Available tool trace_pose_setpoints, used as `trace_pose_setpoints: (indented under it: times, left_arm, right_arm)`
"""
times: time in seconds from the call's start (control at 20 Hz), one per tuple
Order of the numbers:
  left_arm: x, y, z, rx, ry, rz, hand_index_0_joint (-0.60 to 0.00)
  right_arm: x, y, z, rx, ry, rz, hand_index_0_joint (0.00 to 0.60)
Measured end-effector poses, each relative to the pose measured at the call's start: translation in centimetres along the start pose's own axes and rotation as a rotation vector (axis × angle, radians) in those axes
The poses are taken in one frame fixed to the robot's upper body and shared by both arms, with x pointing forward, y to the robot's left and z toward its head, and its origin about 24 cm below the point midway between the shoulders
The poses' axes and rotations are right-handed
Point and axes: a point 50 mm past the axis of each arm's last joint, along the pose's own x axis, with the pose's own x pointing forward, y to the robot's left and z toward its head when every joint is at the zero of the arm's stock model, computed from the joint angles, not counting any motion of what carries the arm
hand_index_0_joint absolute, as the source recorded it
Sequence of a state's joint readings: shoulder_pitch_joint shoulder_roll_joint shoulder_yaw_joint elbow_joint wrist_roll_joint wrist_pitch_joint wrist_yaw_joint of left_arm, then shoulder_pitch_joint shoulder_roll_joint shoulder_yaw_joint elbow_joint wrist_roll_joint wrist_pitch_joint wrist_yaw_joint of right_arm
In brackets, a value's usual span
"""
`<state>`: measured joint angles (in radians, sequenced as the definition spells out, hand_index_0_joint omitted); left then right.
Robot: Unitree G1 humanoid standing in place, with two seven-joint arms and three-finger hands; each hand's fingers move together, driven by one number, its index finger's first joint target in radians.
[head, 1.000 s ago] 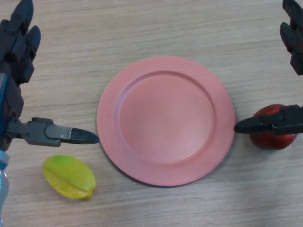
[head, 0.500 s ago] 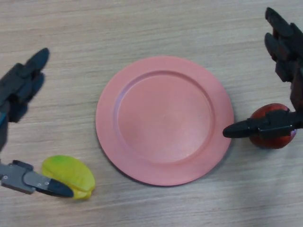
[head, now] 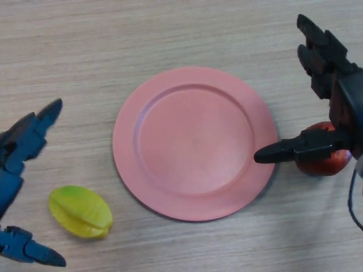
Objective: Pick up the yellow starfruit and place it on the plate
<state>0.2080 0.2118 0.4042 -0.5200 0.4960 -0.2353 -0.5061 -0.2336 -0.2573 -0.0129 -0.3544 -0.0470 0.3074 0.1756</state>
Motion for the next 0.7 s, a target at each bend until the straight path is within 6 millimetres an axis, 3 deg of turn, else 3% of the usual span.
trace_pose_setpoints:
  times: [0.2, 0.45, 0.7]
  left_arm:
    - [-0.3, -0.4, -2.2, -0.022, 0.089, -0.01, 0.0]
    - [0.3, -0.8, -3.6, -0.037, 0.101, 0.048, 0.0]
    - [0.7, -3.3, -3.7, -0.087, 0.093, -0.009, 0.0]
  right_arm:
    - [0.0, 0.1, -0.2, -0.001, -0.004, 0.009, 0.0]
    - [-0.1, 0.3, -0.6, 0.017, 0.002, 0.017, 0.0]
    - [-0.1, 0.3, -0.6, 0.017, 0.003, 0.017, 0.0]
